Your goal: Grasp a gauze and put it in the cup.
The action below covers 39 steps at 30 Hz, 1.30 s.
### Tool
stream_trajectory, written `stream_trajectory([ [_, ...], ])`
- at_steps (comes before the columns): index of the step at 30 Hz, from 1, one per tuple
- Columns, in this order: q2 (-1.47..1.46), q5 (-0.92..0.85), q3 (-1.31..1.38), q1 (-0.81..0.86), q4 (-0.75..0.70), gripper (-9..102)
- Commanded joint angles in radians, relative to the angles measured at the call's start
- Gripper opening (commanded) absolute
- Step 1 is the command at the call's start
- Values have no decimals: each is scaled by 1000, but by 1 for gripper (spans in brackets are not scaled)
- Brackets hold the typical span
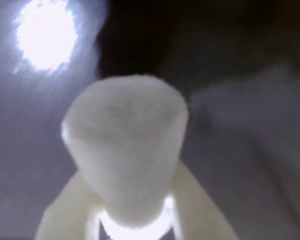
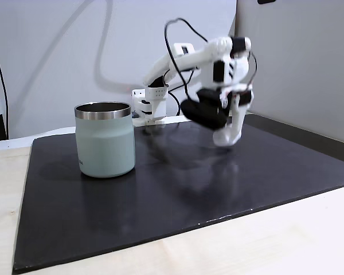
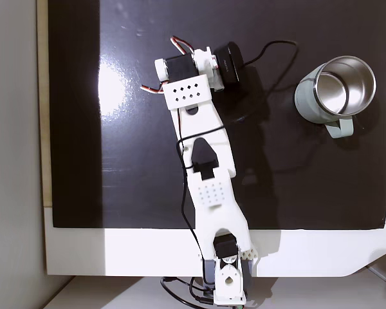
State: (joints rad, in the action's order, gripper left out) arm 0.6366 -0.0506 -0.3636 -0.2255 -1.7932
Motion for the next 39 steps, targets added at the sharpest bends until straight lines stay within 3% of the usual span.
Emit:
stream_trajectory([
  [1, 238, 21, -54, -5, -12, 1],
  [12, 756, 49, -273, 123, -12, 1],
  [21, 907, -6, -342, 348, -12, 0],
  [32, 770, -28, -192, 686, -9, 0],
  [39, 555, -86, 35, 772, -8, 0],
])
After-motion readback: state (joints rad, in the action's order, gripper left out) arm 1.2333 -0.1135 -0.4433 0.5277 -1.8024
